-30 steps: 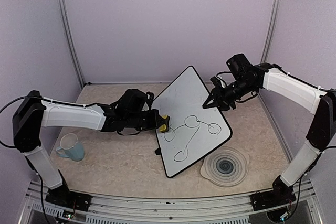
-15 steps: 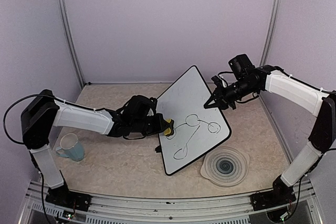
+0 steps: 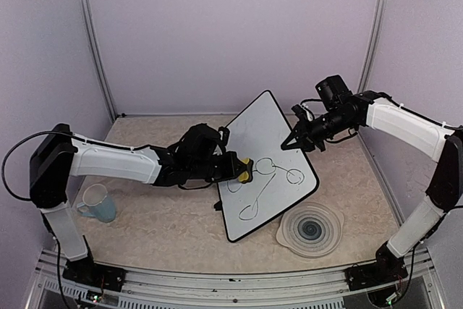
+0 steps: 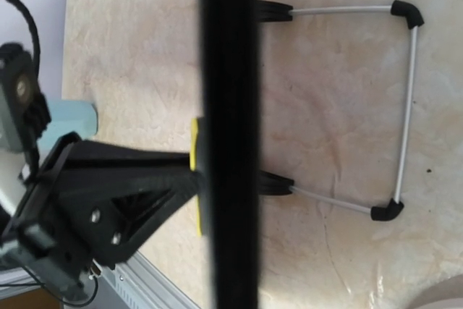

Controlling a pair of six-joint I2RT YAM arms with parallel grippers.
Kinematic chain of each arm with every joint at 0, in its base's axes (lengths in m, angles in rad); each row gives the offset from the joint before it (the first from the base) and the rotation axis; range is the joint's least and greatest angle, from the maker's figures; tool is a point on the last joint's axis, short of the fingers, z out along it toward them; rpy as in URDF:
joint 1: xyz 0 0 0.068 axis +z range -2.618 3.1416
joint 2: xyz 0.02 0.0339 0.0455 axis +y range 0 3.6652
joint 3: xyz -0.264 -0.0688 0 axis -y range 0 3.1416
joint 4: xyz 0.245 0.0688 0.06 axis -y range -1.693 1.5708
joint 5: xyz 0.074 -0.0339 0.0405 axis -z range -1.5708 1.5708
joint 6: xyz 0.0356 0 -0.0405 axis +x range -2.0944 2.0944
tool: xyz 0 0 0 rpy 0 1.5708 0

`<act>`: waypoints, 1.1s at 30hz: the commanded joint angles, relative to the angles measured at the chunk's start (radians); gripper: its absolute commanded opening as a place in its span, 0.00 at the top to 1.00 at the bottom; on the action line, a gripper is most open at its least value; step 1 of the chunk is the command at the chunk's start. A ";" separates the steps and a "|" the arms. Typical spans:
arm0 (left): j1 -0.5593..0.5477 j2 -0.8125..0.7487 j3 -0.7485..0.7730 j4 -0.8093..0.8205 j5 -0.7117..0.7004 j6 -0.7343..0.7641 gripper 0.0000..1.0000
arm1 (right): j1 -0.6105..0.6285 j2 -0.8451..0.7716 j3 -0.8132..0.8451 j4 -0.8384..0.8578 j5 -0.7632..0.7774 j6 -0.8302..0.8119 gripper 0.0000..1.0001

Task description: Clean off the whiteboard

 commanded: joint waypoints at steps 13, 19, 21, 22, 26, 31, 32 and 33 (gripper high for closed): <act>0.121 0.086 -0.092 -0.116 0.016 0.041 1.00 | 0.004 -0.008 -0.012 0.076 -0.036 0.018 1.00; -0.016 -0.006 -0.076 -0.045 0.084 0.079 1.00 | 0.004 -0.004 -0.009 0.081 -0.033 0.018 1.00; -0.052 -0.024 -0.086 -0.011 0.105 0.056 1.00 | 0.005 -0.002 -0.006 0.083 -0.033 0.019 1.00; -0.061 -0.031 -0.092 0.002 0.111 0.041 1.00 | 0.004 -0.003 -0.007 0.083 -0.032 0.019 1.00; -0.064 -0.022 -0.104 0.027 0.111 -0.006 1.00 | 0.004 -0.004 -0.010 0.084 -0.028 0.020 1.00; -0.018 0.014 -0.171 -0.028 0.008 -0.102 1.00 | 0.004 -0.002 -0.010 0.088 -0.025 0.021 1.00; -0.009 0.021 -0.194 -0.033 -0.009 -0.119 1.00 | 0.004 -0.001 -0.009 0.088 -0.025 0.021 1.00; 0.000 0.028 -0.221 -0.030 -0.025 -0.137 1.00 | 0.004 -0.002 -0.008 0.087 -0.024 0.019 1.00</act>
